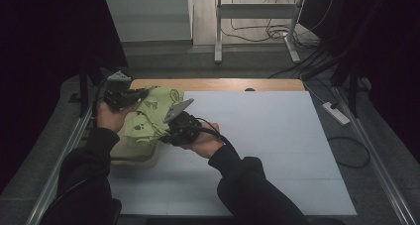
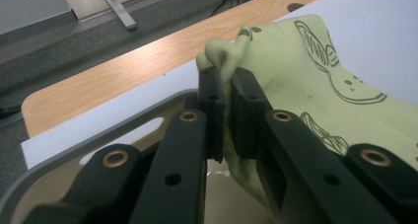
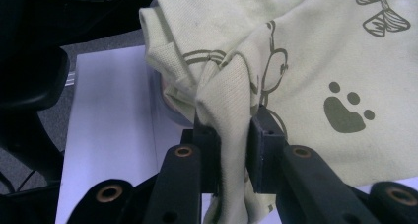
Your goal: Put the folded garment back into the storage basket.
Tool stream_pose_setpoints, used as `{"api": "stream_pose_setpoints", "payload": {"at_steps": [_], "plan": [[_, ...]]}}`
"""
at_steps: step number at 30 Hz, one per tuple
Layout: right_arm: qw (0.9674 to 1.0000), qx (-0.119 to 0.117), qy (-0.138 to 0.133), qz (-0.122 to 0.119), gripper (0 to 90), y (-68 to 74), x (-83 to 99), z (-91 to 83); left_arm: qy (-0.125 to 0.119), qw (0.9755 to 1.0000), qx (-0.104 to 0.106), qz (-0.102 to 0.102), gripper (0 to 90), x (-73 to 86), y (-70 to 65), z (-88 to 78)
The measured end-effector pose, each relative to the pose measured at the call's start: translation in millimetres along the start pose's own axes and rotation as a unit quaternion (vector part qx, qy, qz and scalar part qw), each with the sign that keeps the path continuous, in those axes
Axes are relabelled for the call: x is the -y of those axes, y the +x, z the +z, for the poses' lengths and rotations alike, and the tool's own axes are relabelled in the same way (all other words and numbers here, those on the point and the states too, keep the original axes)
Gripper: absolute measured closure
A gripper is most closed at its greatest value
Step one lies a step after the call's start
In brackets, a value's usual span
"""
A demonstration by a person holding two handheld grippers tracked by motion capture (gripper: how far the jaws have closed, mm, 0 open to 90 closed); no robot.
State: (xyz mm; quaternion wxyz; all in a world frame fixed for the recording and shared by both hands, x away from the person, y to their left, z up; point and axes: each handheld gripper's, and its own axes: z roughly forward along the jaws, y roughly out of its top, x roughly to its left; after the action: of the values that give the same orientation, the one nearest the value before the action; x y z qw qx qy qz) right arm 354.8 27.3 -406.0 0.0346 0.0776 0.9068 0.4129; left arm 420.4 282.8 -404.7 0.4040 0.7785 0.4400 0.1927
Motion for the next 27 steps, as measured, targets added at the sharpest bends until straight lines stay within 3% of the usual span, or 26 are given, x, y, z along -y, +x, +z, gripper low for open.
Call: {"api": "stream_pose_setpoints", "payload": {"at_steps": [27], "plan": [[0.9998, -0.004, 0.009, -0.018, 77.2, 10.6, -38.2, 48.2, 0.0, 0.9991, -0.025, -0.033, 84.3, 23.0, 44.0, -26.9]]}}
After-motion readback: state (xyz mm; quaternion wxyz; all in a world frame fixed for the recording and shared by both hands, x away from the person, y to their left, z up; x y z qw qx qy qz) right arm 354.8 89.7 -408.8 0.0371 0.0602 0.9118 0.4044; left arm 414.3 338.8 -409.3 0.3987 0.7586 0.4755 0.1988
